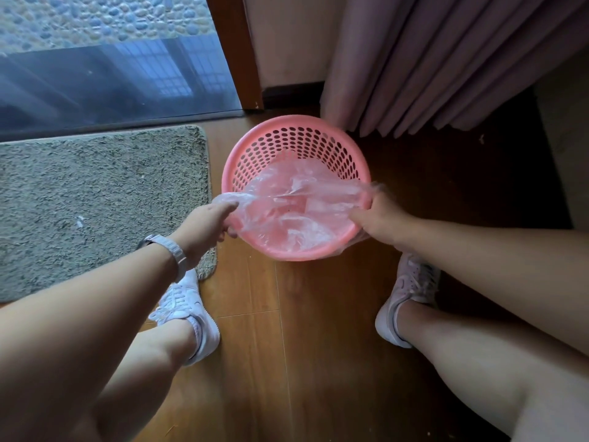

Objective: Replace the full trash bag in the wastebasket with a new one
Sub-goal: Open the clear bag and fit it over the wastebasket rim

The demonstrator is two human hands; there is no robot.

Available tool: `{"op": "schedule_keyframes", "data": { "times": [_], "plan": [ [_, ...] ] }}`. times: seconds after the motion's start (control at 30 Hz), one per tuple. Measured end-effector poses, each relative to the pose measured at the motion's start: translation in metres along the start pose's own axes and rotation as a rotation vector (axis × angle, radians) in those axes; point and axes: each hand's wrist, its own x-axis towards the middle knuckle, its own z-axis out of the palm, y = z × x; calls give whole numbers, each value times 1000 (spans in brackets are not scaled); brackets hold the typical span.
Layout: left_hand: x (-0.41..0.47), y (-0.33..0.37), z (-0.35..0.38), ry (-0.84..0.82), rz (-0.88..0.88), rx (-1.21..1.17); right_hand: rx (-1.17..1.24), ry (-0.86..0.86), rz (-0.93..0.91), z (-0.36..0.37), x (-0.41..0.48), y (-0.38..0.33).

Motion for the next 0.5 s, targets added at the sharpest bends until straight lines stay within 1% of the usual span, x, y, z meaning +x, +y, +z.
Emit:
{"op": "schedule_keyframes", "data": {
  "times": [0.13,0.27,0.4,0.5],
  "plan": [
    [6,4,0,116,-14,6,-4,-73,35,-4,0,-5],
    [9,11,-11,225,-45,-27,-76,-137,-30,-8,-4,-7],
    [10,9,-15,205,-115,-47,-122,-202,-96,-13,-8,-6],
    [14,6,-13,234,-189,-70,-135,-234,-121,-14,-11,-8]
  ]
}}
